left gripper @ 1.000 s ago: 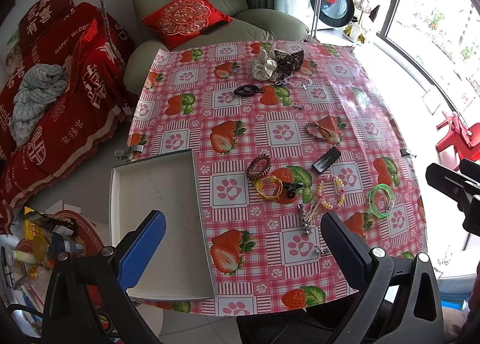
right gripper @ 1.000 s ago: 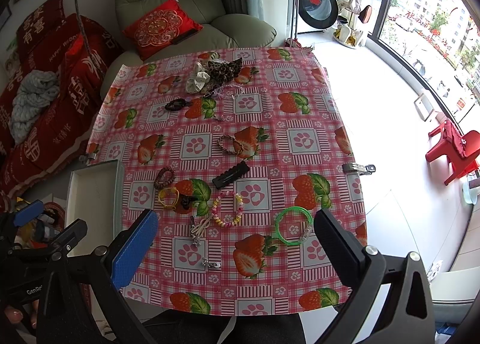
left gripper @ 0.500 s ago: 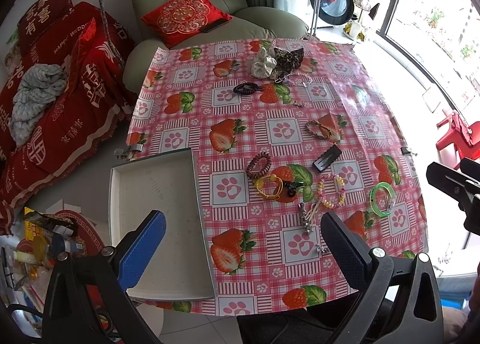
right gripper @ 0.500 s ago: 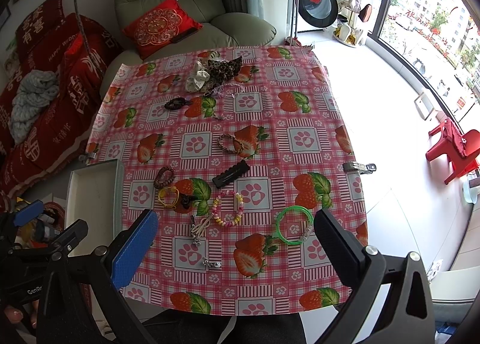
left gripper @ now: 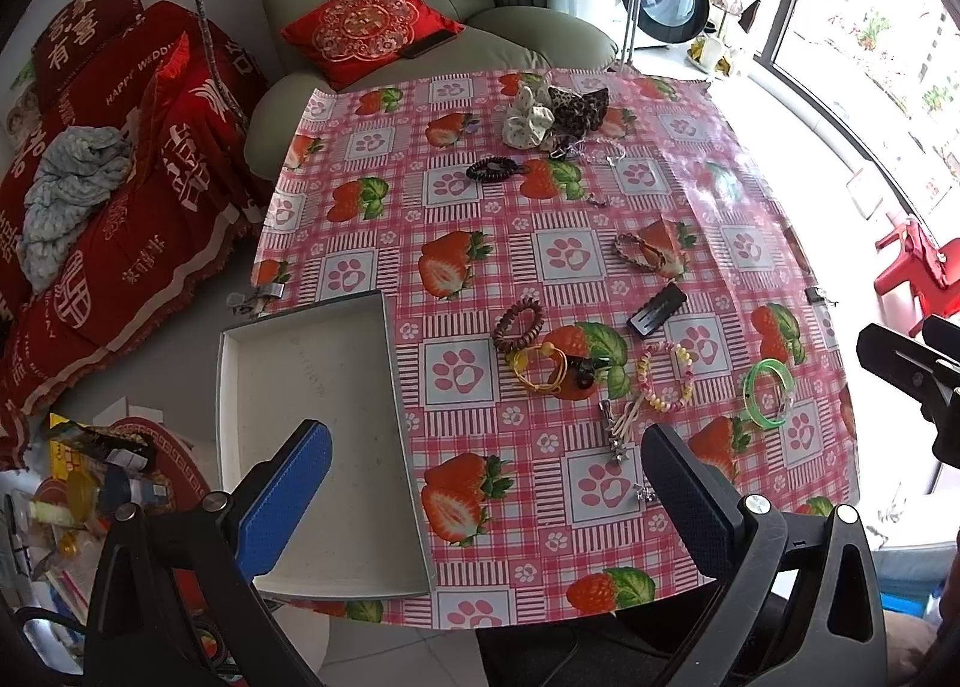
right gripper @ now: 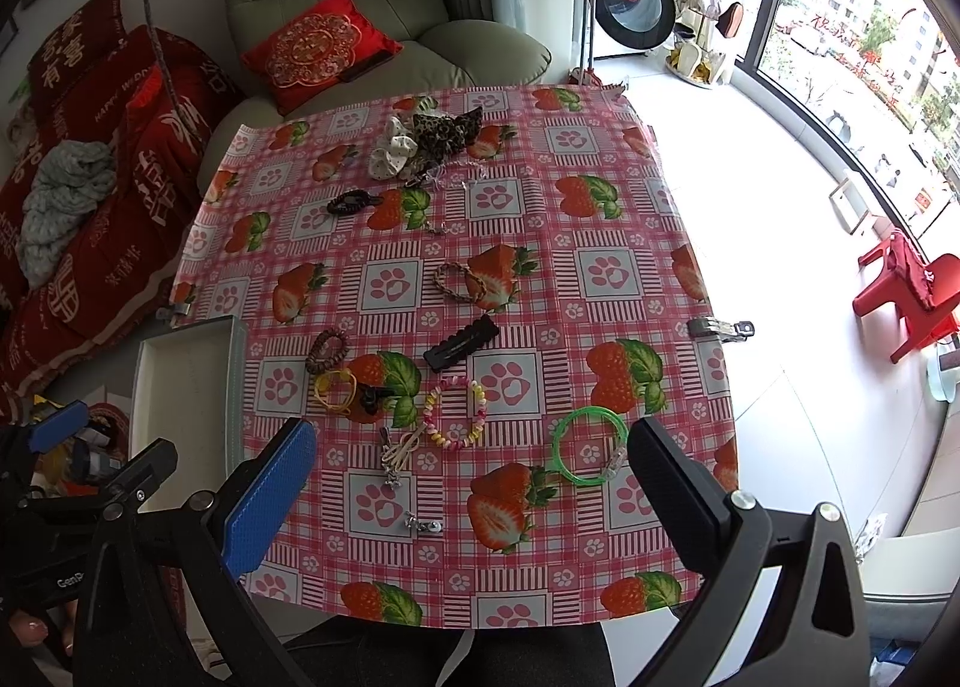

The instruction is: Organize jewelry

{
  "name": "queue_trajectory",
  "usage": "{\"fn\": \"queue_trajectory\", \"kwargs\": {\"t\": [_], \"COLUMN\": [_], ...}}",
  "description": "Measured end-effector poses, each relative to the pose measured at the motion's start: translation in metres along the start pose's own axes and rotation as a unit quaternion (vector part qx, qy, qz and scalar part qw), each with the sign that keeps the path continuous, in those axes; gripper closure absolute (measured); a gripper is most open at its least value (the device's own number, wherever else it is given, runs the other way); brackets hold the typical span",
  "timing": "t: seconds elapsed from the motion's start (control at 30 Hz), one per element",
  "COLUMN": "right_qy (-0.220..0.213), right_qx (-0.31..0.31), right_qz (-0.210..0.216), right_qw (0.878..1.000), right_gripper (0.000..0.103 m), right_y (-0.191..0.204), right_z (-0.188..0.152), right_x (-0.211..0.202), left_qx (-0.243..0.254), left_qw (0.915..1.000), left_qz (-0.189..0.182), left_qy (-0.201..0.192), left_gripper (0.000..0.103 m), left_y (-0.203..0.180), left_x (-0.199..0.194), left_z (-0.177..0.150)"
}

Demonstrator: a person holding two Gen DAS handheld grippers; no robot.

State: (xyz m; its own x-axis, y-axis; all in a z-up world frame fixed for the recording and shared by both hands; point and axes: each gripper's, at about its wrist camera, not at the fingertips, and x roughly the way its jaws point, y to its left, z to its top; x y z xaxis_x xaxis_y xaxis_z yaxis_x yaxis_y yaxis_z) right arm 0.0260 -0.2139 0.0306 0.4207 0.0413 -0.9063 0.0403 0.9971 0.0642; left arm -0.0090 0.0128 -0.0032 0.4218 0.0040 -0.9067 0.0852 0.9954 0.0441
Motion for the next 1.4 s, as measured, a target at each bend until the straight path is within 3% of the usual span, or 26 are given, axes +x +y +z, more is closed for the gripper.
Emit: {"fn": "queue_trajectory", "kwargs": {"t": [0.2,0.53,1.0,1.3,1.4], "right_qy": [0.008,0.055,0.104,0.105,0.104], "right_qx": [0.007,0.023,0.025,0.022,0.006], "right_qz": [-0.001,0.004,0.016,0.031,0.038], "right_qw": [1.000,0.998,0.994,0.994,0.994], "right_gripper": [0.000,0.000,0.000,0.000,0.000], "right_y": [-0.008,-0.021,-0.041,-0.043,-0.040], "right_z": [-0.001,-0.005,0.024,0.063,0.074], "right_x": [0.005,0.038,0.141,0.210,0.232], "left_qx": [-0.002,-0.004,0.012,0.019,0.029], "left_qw": [0.9999,0.9982,0.9969,0.9975,0.9966], "left_qz": [-0.002,-0.005,0.000,-0.001,0.001], "left_qy": [0.013,0.060,0.077,0.069,0.077], "left_gripper": [0.000,0.000,0.000,0.000,0.005], "left_y": [-0.002,-0.006,-0.019,-0.026,-0.030], "left_x": [0.008,0.058,0.153,0.209,0.227], "left_z": [0.009,0.017,0.050,0.071,0.072]}}
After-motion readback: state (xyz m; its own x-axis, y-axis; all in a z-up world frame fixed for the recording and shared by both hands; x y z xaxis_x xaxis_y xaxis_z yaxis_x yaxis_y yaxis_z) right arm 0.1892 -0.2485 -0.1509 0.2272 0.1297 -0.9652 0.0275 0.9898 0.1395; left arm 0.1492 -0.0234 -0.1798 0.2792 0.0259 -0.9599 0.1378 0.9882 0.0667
